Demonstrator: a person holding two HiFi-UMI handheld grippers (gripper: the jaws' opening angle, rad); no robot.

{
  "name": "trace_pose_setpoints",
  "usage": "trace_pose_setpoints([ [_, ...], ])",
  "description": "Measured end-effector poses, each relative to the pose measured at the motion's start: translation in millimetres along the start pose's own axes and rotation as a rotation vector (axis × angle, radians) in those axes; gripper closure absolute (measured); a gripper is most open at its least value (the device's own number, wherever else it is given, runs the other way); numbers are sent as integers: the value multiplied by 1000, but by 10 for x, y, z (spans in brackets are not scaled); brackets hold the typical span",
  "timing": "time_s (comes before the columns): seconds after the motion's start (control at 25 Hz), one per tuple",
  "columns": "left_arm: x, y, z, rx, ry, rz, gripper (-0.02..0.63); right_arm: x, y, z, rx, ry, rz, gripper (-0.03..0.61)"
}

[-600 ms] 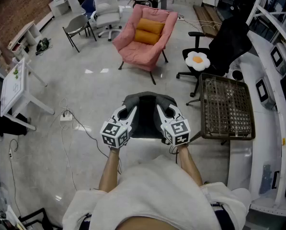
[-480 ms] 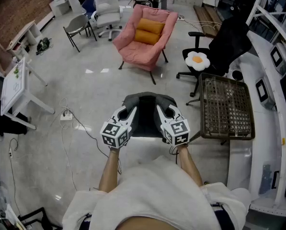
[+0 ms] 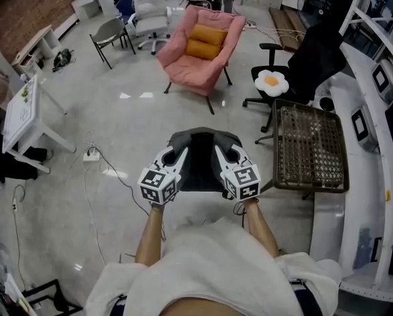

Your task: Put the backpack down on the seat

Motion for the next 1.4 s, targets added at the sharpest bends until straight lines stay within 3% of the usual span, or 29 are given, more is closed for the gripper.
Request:
trace_pose_setpoints([
  [0.56, -126, 253, -494, 19, 29, 27, 571, -136, -412, -426, 18, 30, -17, 552],
  [0.88, -6, 980, -1285, 8, 26, 42, 571, -13, -972, -1319, 3, 39, -19, 552],
  [1.4, 608, 2406, -2703, -35, 25, 40, 571, 570, -2000, -3004, -35, 40, -23, 552],
])
Point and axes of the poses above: the fingertips, and each gripper's own axes: z backward along the fingers, y to its left, x out of its top, the point moved 5 cm from there along z, backward along the fingers, and after that the axes turned 7 degrees about x, right-handed, at the moved point
